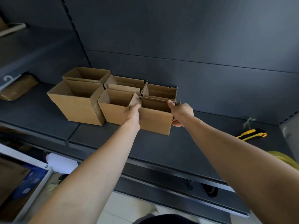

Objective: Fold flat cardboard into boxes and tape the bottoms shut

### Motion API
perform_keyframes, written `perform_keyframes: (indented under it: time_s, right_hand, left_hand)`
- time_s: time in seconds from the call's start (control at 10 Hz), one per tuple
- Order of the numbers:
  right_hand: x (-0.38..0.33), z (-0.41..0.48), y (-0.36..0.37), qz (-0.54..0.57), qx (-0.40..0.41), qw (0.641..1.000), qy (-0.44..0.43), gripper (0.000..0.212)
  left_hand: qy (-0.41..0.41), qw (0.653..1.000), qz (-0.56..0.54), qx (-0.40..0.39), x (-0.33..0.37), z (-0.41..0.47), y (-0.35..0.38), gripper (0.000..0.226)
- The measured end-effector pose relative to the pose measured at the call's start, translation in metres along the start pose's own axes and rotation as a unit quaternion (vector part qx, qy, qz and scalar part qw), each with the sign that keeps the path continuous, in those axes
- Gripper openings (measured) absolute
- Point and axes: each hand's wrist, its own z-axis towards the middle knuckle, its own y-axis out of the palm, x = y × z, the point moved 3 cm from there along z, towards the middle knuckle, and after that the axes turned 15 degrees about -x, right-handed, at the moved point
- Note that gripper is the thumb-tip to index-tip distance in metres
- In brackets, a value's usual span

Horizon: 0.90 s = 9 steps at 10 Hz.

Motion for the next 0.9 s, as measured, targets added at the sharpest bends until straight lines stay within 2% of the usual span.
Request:
perform_keyframes:
  time_s: [0.2,0.4,0.5,0.6,0.7,0.8,0.9]
  right_hand:
    - [-0.001,0.003,0.004,0.001,0.010,1.000,0.003,0.053]
    - [-0.002,-0.001,0.004,0.003,-0.017,1.000,0.018,0.059]
    - [-0.002,-0.002,0.000,-0.005,-0.013,1.000,0.016,0.061]
    - [-0.004,-0.005,-0.006,-0.018,0.005,1.000,0.018,0.065]
    - [-0.007,-0.006,-0.013,-0.043,0.044,0.998,0.000,0.065]
    - [-0.008,-0.010,-0.018,-0.048,0.091,0.994,-0.025,0.054]
    - [-0.013,-0.016,-0.023,-0.042,0.123,0.990,-0.057,0.045]
  left_hand:
    - [-0.002,0.999,-0.038,0.018,-0.003,0.000,0.000,0.073]
    - [-0.021,0.999,-0.050,-0.001,-0.004,-0.007,0.001,0.078]
    - [-0.026,0.999,-0.042,-0.014,-0.002,-0.010,0.000,0.071]
    - [-0.043,0.998,0.010,-0.034,0.000,-0.020,0.001,0.048]
    - [-0.064,0.994,0.087,-0.023,0.002,-0.029,0.002,0.014]
    - [-0.048,0.991,0.122,-0.019,0.006,-0.036,0.003,0.008]
    - [-0.001,0.987,0.161,-0.030,0.011,-0.039,0.006,0.011]
